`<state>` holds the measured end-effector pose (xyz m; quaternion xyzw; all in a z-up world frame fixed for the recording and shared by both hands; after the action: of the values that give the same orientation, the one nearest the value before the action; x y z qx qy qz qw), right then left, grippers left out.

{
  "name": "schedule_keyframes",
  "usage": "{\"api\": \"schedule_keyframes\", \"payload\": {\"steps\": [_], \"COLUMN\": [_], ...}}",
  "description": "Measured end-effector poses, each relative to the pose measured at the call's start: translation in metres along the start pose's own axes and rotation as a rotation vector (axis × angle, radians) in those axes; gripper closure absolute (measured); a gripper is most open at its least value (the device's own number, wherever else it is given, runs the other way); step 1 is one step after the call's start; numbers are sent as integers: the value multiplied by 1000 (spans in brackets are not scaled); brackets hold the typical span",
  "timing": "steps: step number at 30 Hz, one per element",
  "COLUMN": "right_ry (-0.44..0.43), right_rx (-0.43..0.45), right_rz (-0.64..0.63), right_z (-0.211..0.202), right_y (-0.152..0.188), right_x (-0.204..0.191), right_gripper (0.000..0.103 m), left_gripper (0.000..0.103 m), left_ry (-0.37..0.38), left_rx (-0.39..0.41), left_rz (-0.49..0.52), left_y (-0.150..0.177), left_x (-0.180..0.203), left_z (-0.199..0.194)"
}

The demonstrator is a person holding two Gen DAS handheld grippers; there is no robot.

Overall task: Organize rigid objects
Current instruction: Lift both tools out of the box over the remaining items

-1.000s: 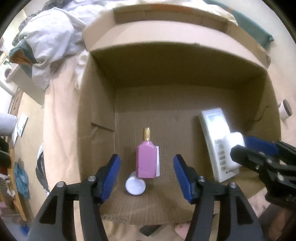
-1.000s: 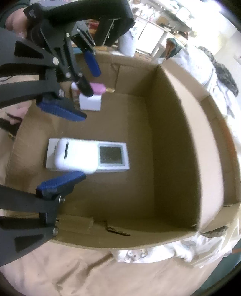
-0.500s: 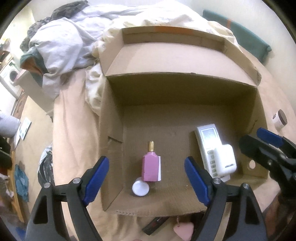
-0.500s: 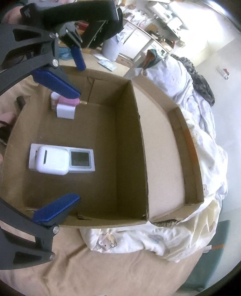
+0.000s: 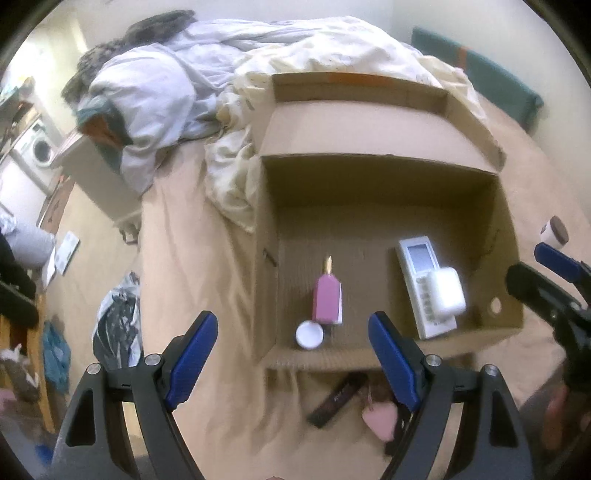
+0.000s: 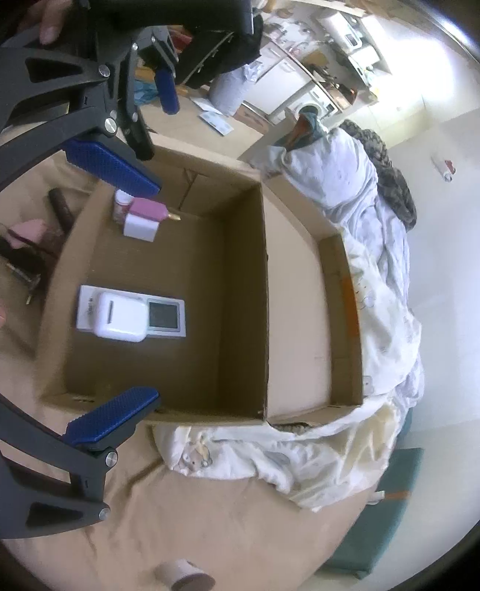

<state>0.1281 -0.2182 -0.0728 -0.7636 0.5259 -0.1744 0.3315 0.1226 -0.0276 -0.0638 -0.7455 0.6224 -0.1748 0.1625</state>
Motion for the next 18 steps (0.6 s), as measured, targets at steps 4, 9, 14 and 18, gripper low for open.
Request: {"api": "schedule_keyframes", "payload": {"steps": [4,9,14,18], "right_ry": [-32,-89,-112,-147], "right_rx": [-12,-57,-96,-116], "right_rz": [18,57,135,207], "right_z": [-13,-24,-22,-14], "right_y": [13,28,51,57], "right_x": [-5,-9,-5,4], "right_gripper": [0,0,0,0], "left_gripper": [21,21,21,21], "left_ry": [8,-23,-78,-91], "left_rx": [-24,-41,-39,-93], "left_rz": [-36,-67,-116,-166], "left_y": [20,39,47,50], "left_x": [-13,-30,-49,-58], "left_z": [-8,-4,8,24]}}
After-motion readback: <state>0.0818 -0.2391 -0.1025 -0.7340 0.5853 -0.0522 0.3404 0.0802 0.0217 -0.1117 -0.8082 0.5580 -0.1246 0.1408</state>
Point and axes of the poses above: each gripper's, at about its wrist camera, not at the fingertips, and z roughly the way its jaws point, x to its right, y to its underside, the point moved 2 cm from there along z, roughly the way its jaws point, and after that the axes turned 15 degrees about -z, right-handed, at the moved point
